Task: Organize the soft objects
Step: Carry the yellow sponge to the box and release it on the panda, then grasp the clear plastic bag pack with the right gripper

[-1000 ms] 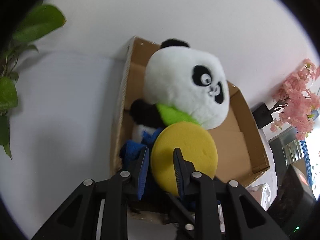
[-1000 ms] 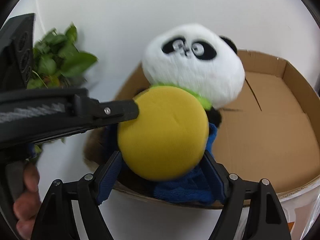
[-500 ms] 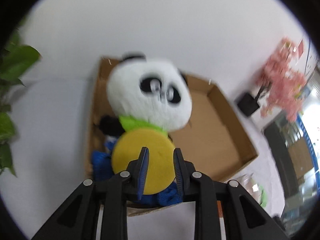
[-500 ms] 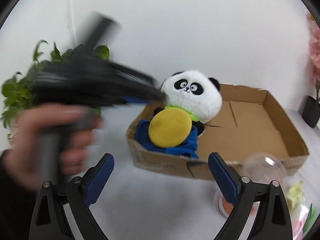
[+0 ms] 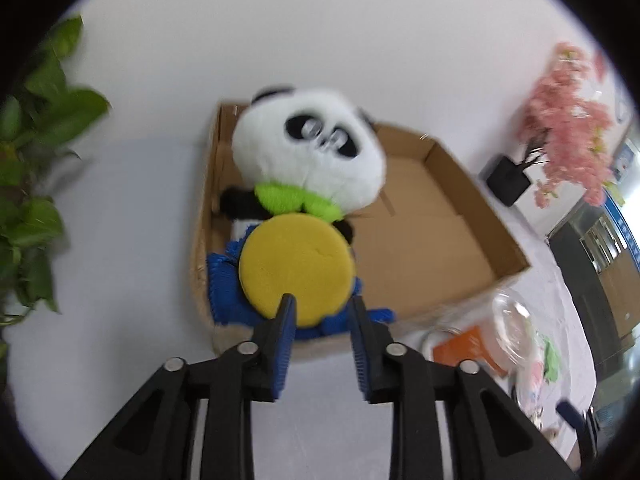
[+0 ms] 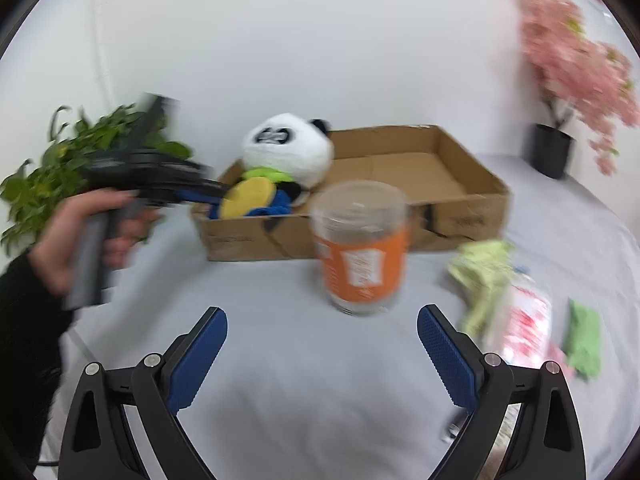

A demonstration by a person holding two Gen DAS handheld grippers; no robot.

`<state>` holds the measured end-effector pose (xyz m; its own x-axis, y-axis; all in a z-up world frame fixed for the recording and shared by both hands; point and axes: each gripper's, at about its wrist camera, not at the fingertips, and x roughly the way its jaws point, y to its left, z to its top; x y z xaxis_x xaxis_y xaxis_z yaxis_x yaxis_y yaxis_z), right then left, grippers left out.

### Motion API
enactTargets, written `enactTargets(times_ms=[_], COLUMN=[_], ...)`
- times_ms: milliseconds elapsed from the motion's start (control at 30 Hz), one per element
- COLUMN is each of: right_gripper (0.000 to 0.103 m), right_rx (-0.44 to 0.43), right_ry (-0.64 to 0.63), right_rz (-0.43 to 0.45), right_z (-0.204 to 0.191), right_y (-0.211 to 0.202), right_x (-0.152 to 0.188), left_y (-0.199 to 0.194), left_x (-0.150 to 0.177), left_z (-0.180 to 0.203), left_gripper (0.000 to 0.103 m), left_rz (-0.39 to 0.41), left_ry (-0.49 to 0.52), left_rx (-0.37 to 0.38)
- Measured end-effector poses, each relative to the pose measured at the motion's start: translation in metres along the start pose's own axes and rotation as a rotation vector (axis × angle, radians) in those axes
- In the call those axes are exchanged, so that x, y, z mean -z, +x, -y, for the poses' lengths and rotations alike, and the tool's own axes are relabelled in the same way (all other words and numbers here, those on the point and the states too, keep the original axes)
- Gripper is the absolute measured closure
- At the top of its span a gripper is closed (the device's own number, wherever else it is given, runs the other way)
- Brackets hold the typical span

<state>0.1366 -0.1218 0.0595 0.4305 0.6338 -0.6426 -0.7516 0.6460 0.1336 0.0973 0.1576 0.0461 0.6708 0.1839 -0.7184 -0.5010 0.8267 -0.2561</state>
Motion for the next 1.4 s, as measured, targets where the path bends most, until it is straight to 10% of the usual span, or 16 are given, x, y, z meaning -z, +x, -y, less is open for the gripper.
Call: enactTargets(times_ms=[67, 100, 633, 867, 1400], right_gripper=[0.006, 0.006, 0.026, 0.037, 0.061], right_rx=[0.094, 0.117, 0.171, 0.016, 0.048], right_ry=[0.033, 0.055, 0.207, 0.316, 0.258], right_rz=[-0.004, -0.008, -0.158, -0.216, -0.205], right_z=[0.014, 0.022, 0.154, 0.187, 0.176], right_y=[-0.004, -0.006, -0.012, 0.008, 0.023], right_x=[0.007, 0.01, 0.047, 0.04, 0.051], left_y=[-0.04, -0.059, -0.051, -0.004, 0.031], left_x=[0.022, 0.037, 0.156, 0.147, 0.129], left_z=[0.016, 0.026, 0.172, 0.192, 0.195], left_gripper=[0.019, 0.017, 0.017, 0.017, 0.018], left_rz=[0.106, 0.162, 0.178, 0.09, -0.061], left_ry=[0.002, 0.008, 0.07, 0.026, -0.023], left_rx=[-0.027, -0.028, -0.119, -0.115, 0.096])
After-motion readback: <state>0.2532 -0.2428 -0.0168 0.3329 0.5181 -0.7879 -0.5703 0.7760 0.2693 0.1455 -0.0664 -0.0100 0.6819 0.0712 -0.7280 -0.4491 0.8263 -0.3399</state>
